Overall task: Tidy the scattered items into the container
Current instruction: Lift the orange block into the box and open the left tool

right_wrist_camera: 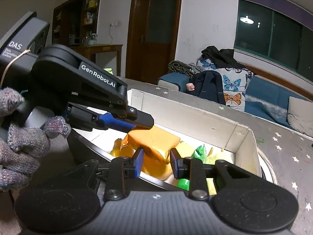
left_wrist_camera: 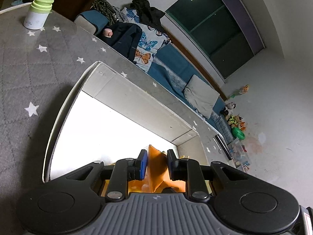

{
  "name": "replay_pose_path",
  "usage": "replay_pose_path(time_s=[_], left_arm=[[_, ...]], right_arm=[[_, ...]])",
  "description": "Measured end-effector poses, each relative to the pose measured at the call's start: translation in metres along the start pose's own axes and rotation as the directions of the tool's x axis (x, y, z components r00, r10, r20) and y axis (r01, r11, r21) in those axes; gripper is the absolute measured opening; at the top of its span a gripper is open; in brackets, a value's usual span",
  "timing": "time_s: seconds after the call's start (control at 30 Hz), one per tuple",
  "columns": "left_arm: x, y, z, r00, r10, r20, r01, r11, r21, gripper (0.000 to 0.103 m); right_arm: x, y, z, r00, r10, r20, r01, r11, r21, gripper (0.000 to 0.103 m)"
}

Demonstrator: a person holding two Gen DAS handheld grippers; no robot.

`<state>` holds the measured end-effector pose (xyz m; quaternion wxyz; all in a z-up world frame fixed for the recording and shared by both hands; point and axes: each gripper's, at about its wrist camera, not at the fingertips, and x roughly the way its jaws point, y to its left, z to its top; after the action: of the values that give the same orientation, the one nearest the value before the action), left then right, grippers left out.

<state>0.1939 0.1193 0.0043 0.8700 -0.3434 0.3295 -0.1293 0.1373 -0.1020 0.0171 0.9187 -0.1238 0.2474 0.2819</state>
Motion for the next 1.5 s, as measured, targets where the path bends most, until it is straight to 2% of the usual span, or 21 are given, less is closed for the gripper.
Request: replay_pose_path(time_s=[0.17, 0.37, 0.63, 0.93, 1.03, 1.17, 1.5], left_arm=[[0.000, -0.003, -0.001, 1.000, 0.015, 0.001, -0.015, 1.000, 0.015, 0.023], [0.001, -0.010, -0.005, 0.999, 0.047, 0.003, -0.047, 0.997, 0.055, 0.025], [0.000, -0.009, -0.005, 0.999, 0.043, 0.006, -0.043, 0.998, 0.039, 0.026], [-0.003, -0.009, -0.005, 0.999, 0.039, 0.020, -0.039, 0.999, 0.021, 0.026], [-0.004, -0.009, -0.005, 0.999, 0.040, 0.021, -0.041, 0.999, 0.020, 0.026], [-0.004, -0.010, -0.006, 0.999, 0.043, 0.024, -0.044, 0.999, 0.023, 0.026], [-0.013, -0.014, -0.008, 0.998, 0.041, 0.038, -0.042, 0.998, 0.038, 0.026]], right_arm=[[-0.001, -0.004, 0.001, 1.000, 0.008, -0.009, -0.008, 1.000, 0.006, 0.035], [-0.005, -0.011, 0.001, 1.000, 0.025, -0.014, -0.025, 0.999, 0.032, 0.035], [-0.018, -0.016, -0.001, 0.999, 0.034, 0.008, -0.034, 0.998, 0.054, 0.035], [-0.038, -0.038, -0.006, 0.999, -0.014, 0.040, 0.009, 0.993, 0.119, 0.037], [-0.042, -0.048, -0.011, 0.998, -0.046, 0.039, 0.040, 0.989, 0.140, 0.044], [-0.045, -0.058, -0.019, 0.996, -0.084, 0.023, 0.079, 0.983, 0.168, 0.045], [-0.049, -0.058, -0.028, 0.996, -0.086, 0.008, 0.083, 0.979, 0.185, 0.051]])
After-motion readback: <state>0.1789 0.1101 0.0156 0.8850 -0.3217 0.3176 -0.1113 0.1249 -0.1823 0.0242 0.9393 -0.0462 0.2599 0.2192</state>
